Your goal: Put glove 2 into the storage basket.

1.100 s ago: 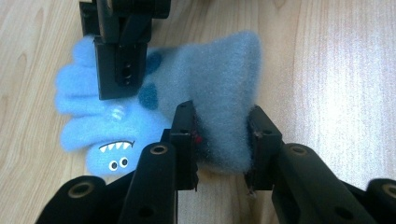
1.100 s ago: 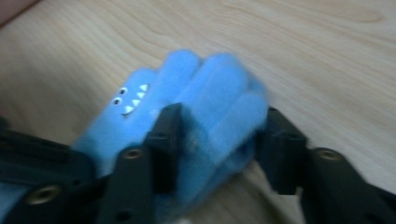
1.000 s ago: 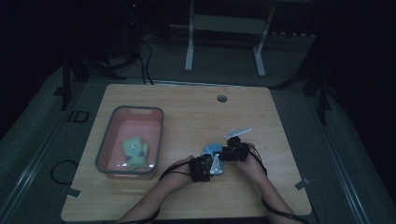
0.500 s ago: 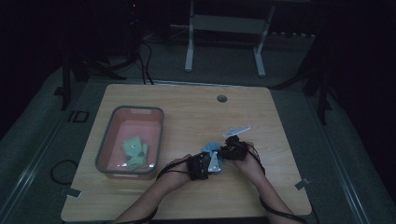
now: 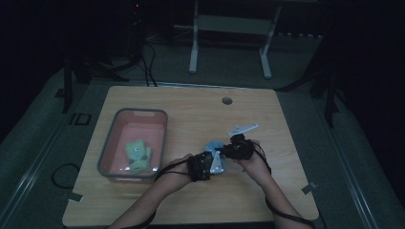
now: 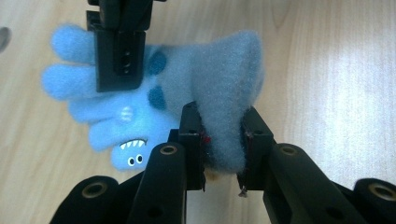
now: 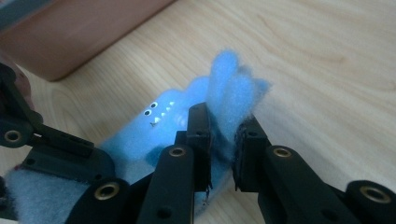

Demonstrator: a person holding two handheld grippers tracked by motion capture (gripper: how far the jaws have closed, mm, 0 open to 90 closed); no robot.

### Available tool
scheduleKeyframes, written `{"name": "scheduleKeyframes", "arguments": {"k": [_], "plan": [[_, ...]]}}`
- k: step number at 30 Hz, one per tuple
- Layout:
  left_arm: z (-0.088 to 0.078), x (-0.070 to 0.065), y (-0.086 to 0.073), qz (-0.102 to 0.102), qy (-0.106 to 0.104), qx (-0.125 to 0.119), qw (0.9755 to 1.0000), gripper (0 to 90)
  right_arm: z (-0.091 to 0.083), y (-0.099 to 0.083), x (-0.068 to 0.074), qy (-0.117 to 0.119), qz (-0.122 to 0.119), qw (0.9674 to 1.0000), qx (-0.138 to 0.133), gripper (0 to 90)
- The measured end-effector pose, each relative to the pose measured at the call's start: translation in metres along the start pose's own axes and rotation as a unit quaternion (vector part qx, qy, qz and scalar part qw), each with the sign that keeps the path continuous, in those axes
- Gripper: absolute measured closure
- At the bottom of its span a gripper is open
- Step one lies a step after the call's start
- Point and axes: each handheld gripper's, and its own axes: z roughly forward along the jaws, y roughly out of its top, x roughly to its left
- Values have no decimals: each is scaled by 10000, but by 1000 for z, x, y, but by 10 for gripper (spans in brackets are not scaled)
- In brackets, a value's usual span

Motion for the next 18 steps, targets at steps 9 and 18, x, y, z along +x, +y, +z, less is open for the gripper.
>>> {"name": "scheduleKeyframes", "arguments": {"k": [9, 18], "plan": [[-17, 7, 4, 15, 140, 30, 9999, 756, -6, 17, 6, 6, -114, 9999, -81, 819], [-42, 17, 9, 118, 407, 103, 9990, 756, -21, 42, 16, 83, -215, 9990, -375, 826]]}}
